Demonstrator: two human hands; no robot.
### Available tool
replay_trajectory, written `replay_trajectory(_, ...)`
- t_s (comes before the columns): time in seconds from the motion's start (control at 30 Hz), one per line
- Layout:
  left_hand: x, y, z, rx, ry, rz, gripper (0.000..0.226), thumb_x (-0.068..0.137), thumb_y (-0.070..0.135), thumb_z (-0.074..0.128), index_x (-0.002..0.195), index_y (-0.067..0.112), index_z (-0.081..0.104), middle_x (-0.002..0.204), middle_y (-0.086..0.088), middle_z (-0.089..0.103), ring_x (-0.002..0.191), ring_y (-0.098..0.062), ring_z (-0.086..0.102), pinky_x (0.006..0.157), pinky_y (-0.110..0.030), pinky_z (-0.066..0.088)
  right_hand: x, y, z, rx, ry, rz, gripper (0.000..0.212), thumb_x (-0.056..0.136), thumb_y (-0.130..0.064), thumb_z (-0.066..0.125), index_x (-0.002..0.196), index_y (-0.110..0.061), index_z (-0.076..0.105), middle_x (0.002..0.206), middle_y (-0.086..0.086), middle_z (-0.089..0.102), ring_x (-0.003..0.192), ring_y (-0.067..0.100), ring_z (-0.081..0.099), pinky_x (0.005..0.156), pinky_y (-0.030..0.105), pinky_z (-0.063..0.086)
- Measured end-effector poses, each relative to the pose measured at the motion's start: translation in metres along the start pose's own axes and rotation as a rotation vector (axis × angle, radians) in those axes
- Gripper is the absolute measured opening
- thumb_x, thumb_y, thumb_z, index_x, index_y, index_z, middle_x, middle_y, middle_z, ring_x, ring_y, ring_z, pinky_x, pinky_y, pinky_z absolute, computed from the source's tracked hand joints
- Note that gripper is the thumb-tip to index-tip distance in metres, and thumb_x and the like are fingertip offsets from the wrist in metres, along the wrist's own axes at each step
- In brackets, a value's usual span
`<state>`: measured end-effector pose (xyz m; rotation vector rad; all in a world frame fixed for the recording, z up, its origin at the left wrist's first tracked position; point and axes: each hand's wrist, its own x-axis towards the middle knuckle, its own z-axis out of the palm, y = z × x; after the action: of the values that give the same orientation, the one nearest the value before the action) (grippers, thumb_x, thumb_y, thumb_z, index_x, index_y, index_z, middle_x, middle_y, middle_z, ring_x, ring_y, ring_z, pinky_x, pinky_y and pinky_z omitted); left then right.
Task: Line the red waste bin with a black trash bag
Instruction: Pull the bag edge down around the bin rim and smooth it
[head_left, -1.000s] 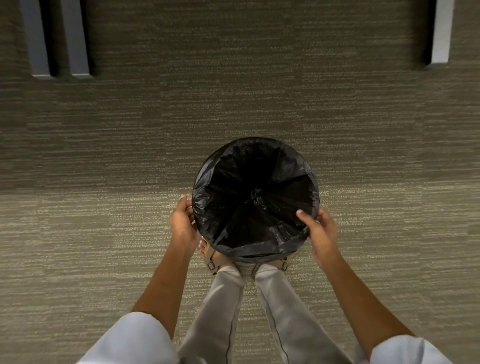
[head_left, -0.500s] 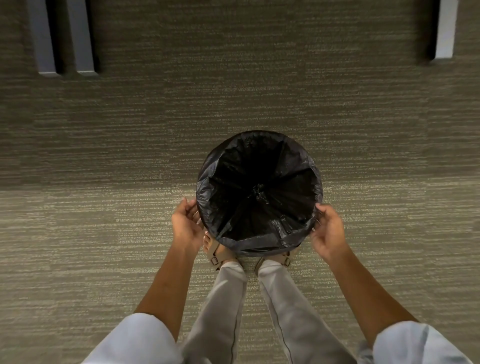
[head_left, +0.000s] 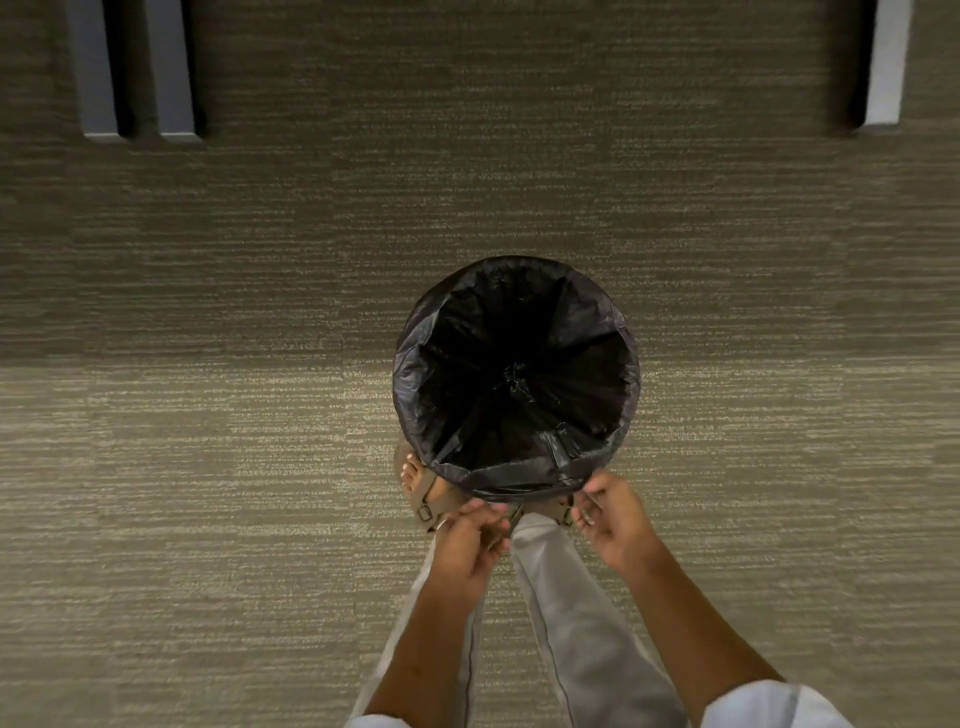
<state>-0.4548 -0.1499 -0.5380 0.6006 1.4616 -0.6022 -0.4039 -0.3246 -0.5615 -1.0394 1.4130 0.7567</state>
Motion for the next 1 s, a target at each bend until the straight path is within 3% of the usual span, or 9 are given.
replay_trajectory(0.13, 0.011, -0.008, 0.008, -0.016, 0.029, 0.023, 0.027, 0.087, -0.009, 0.063, 0.072, 0.012, 0.054, 0.063, -0.005, 0.072, 0.055, -0.013, 0.067, 0.047, -0.024, 0.054, 0.000, 0.010, -0.009, -0.090, -0.070, -0.037, 0.029, 0.080, 0.012, 0.062, 0.065, -0.013, 0.058, 0.069, 0.008, 0.056, 0.057, 0.014, 0.051, 0.050, 0.025, 0.045)
replay_trajectory(0.37, 0.020, -0.010, 0.010, -0.010, 0.101, 0.077, 0.020, 0.088, -0.008, 0.059, 0.076, 0.007, 0.057, 0.055, -0.006, 0.068, 0.048, -0.014, 0.062, 0.045, -0.025, 0.052, 0.008, 0.009, -0.013, -0.249, -0.018, -0.079, 0.021, 0.081, 0.011, 0.067, 0.082, -0.009, 0.062, 0.081, 0.011, 0.065, 0.063, 0.015, 0.058, 0.054, 0.024, 0.049)
replay_trajectory(0.5, 0.023, -0.014, 0.008, -0.115, 0.058, 0.093, 0.011, 0.090, -0.008, 0.054, 0.090, 0.001, 0.061, 0.068, -0.012, 0.068, 0.058, -0.017, 0.066, 0.047, -0.025, 0.054, 0.011, 0.005, -0.012, -0.138, -0.103, -0.045, 0.020, 0.081, 0.008, 0.060, 0.077, -0.012, 0.061, 0.077, 0.007, 0.067, 0.075, 0.020, 0.065, 0.064, 0.031, 0.053)
replay_trajectory(0.67, 0.021, -0.028, 0.007, -0.313, 0.008, 0.103, 0.021, 0.085, -0.016, 0.059, 0.077, 0.003, 0.060, 0.069, -0.011, 0.071, 0.064, -0.019, 0.072, 0.056, -0.024, 0.059, 0.011, 0.011, -0.015, -0.051, -0.181, -0.062, 0.030, 0.081, 0.010, 0.064, 0.063, -0.013, 0.068, 0.072, 0.005, 0.069, 0.070, 0.016, 0.069, 0.061, 0.024, 0.057)
replay_trajectory(0.8, 0.024, -0.032, 0.010, -0.317, 0.036, 0.138, 0.019, 0.086, -0.013, 0.060, 0.077, 0.003, 0.060, 0.065, -0.010, 0.072, 0.060, -0.017, 0.072, 0.055, -0.024, 0.060, 0.014, 0.014, -0.017, -0.097, -0.209, -0.132, 0.033, 0.078, 0.012, 0.070, 0.065, -0.019, 0.073, 0.078, 0.005, 0.071, 0.073, 0.014, 0.068, 0.064, 0.021, 0.057)
replay_trajectory(0.93, 0.027, -0.034, 0.008, -0.311, -0.026, 0.145, 0.013, 0.087, -0.009, 0.059, 0.083, 0.004, 0.058, 0.073, -0.010, 0.070, 0.070, -0.017, 0.073, 0.059, -0.025, 0.060, 0.017, 0.012, -0.021, -0.086, -0.249, -0.119, 0.032, 0.079, 0.010, 0.068, 0.069, -0.020, 0.073, 0.079, 0.004, 0.072, 0.074, 0.014, 0.068, 0.063, 0.022, 0.057)
replay_trajectory(1.0, 0.027, -0.035, 0.008, -0.275, -0.030, 0.176, 0.014, 0.086, -0.003, 0.067, 0.080, 0.008, 0.060, 0.073, -0.008, 0.072, 0.073, -0.018, 0.073, 0.061, -0.025, 0.060, 0.018, 0.012, -0.022, -0.032, -0.288, -0.100, 0.038, 0.082, 0.009, 0.065, 0.061, -0.021, 0.071, 0.074, 0.003, 0.072, 0.073, 0.015, 0.067, 0.063, 0.023, 0.057)
